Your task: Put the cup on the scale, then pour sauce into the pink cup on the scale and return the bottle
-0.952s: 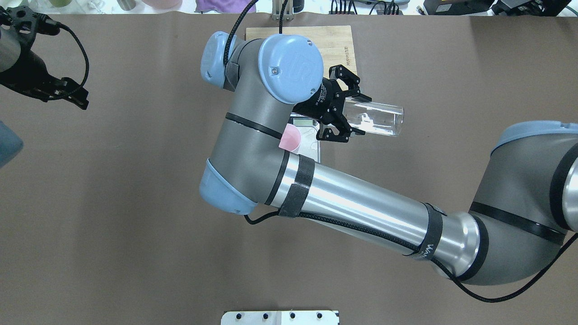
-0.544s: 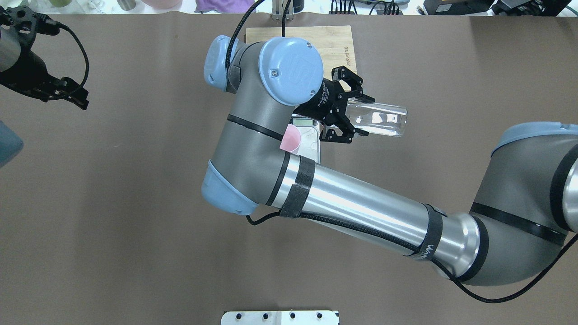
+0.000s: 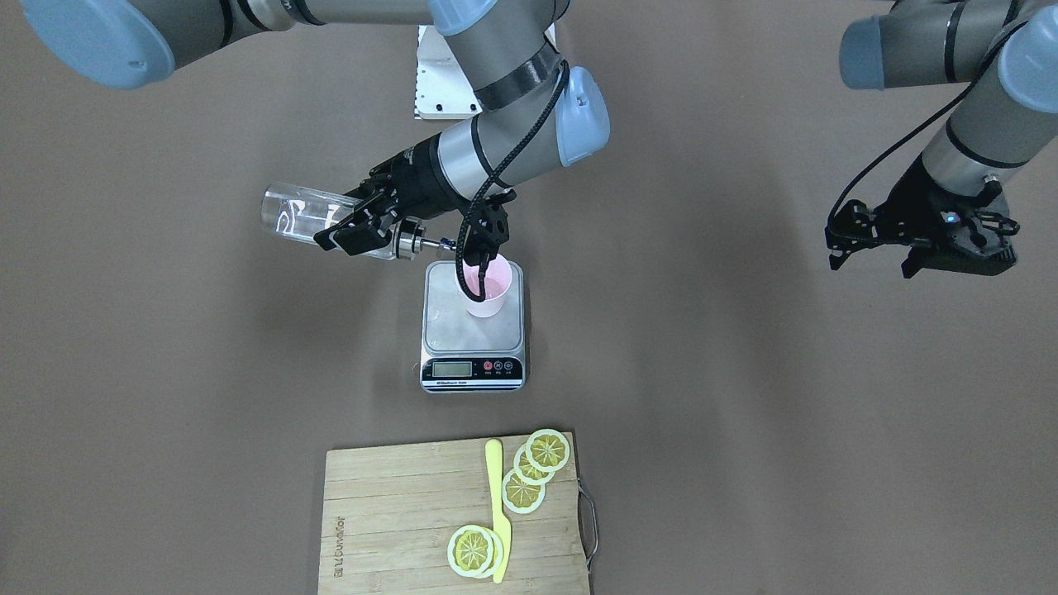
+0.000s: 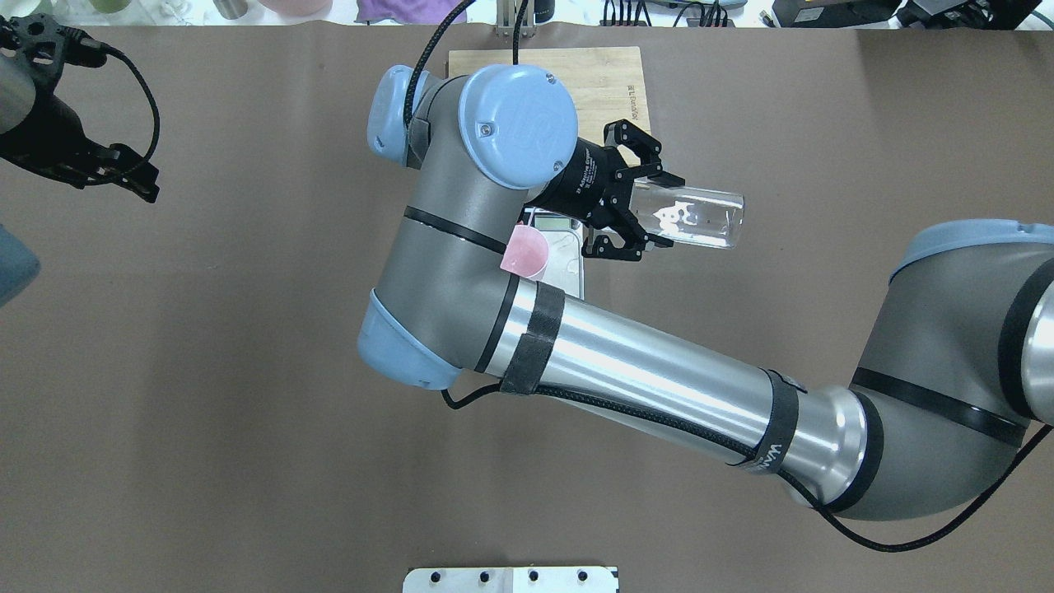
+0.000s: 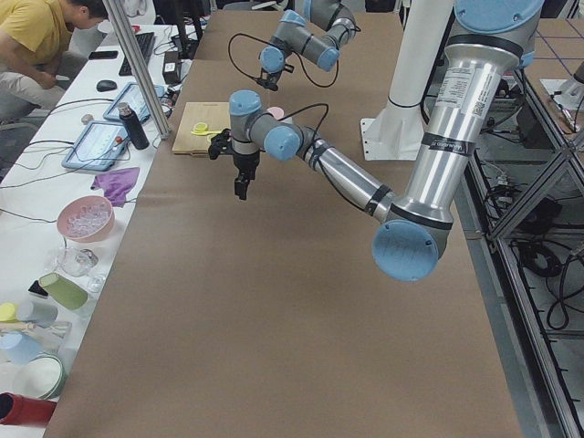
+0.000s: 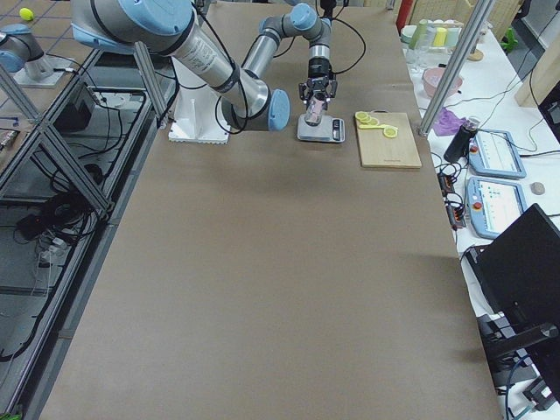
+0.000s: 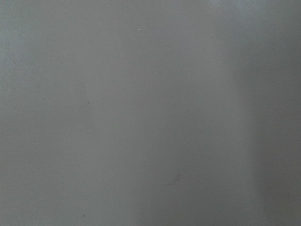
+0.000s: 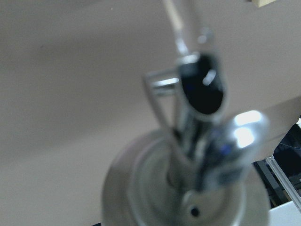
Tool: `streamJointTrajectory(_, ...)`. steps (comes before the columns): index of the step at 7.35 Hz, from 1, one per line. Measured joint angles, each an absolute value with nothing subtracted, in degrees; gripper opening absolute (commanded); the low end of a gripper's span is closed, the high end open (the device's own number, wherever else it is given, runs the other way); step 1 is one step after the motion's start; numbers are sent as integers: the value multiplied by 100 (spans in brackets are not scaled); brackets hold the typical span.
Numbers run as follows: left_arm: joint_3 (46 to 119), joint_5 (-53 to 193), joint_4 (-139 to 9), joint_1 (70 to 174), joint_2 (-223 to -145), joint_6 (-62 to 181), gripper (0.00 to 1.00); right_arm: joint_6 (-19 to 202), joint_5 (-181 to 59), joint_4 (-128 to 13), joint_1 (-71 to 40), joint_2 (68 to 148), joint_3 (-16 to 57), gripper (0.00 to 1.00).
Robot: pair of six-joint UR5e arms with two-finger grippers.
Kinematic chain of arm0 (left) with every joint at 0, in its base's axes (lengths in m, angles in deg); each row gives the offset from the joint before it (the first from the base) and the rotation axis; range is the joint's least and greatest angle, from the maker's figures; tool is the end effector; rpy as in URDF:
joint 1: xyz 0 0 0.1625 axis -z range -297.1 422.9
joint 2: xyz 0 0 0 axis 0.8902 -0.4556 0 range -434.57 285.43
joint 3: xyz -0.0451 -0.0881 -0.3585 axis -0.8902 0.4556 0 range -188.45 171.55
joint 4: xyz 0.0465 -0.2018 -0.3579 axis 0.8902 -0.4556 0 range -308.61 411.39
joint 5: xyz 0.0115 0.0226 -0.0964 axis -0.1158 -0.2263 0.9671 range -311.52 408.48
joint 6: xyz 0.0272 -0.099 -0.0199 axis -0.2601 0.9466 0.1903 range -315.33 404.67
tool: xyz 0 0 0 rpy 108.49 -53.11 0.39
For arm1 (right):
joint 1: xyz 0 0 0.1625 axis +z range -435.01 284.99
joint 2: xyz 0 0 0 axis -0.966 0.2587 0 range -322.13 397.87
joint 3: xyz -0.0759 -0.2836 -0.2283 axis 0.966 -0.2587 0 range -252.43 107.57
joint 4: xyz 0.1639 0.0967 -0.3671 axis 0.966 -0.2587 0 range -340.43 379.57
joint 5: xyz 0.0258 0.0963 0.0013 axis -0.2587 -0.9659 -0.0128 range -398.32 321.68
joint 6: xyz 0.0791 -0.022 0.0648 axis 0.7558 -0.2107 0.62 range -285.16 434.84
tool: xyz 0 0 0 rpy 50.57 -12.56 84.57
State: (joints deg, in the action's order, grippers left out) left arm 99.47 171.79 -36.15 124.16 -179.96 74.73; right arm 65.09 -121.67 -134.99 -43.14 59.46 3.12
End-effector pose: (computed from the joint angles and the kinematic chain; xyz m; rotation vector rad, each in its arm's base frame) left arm 0.2009 -0.5242 0.3301 0.1773 0.7505 0.1346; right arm -0.4795 -0.4693 0.1033 -0.1285 0.1925 -1.1906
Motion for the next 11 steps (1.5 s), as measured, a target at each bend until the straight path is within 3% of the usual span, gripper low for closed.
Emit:
streamJointTrajectory(5, 9944, 17180, -3615, 12416, -17995, 7467, 93, 6514, -12200, -13476, -4291, 6038, 537, 57)
streamJointTrajectory(9, 9949, 17178, -3615, 12416, -18003, 7464, 93, 6512, -12549, -13313, -4169, 6912, 2377, 56)
streamJointTrajectory(11, 9955, 17172, -3615, 12416, -18004, 7470, 93, 6511, -12867, -13018, -4018, 7173, 2814, 56)
